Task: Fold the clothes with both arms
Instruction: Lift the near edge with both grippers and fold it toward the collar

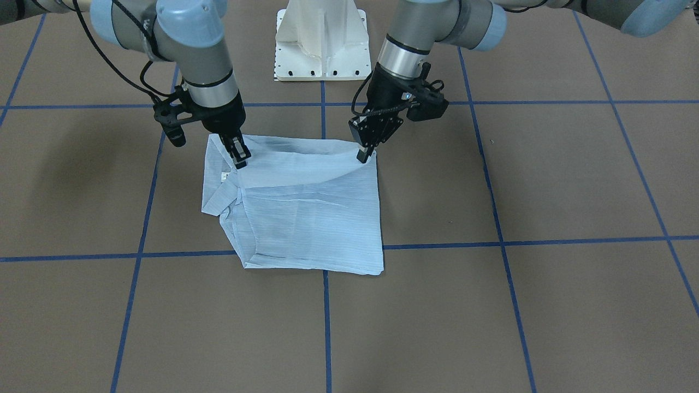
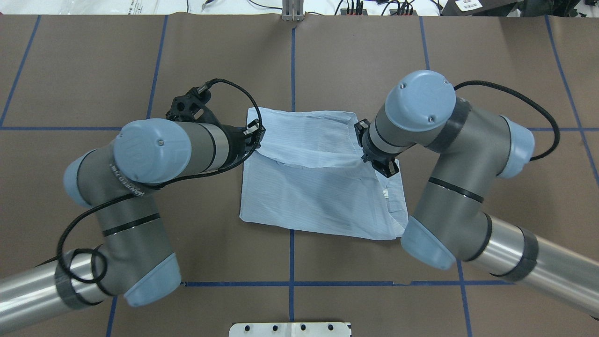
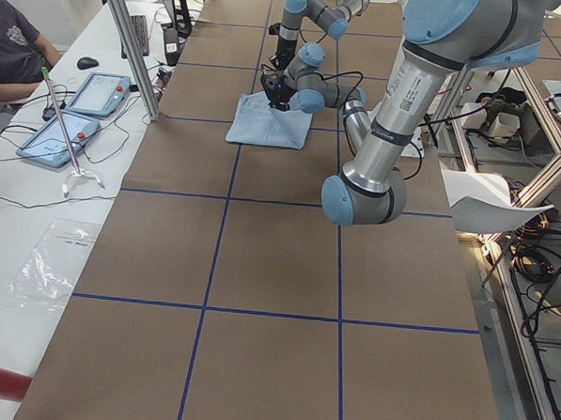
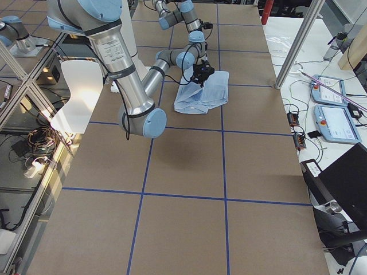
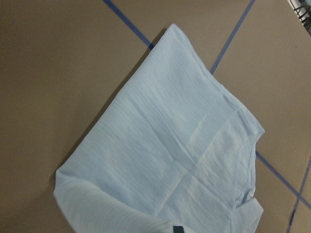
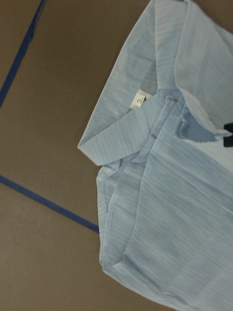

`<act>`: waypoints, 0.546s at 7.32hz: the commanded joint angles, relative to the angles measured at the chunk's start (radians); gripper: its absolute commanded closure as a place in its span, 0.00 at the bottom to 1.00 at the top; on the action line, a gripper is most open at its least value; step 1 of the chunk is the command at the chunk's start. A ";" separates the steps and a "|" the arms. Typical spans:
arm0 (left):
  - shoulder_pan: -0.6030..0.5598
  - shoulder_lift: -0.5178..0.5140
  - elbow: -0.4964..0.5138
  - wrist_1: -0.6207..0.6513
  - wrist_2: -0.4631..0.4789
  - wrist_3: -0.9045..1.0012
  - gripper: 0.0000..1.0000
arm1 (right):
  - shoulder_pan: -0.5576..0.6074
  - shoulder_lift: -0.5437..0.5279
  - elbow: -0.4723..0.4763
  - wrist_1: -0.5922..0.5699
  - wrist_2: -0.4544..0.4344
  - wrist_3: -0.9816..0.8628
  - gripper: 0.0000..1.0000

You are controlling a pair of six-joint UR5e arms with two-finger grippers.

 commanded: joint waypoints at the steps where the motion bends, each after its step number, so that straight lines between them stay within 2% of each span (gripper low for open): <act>1: -0.050 -0.075 0.243 -0.151 0.001 0.048 1.00 | 0.063 0.115 -0.213 0.023 0.044 -0.105 1.00; 2: -0.074 -0.098 0.340 -0.225 0.001 0.070 1.00 | 0.084 0.172 -0.322 0.079 0.045 -0.121 1.00; 3: -0.087 -0.108 0.398 -0.270 0.001 0.094 1.00 | 0.107 0.216 -0.438 0.164 0.061 -0.124 1.00; 4: -0.088 -0.114 0.422 -0.281 0.001 0.102 1.00 | 0.109 0.237 -0.503 0.202 0.061 -0.150 1.00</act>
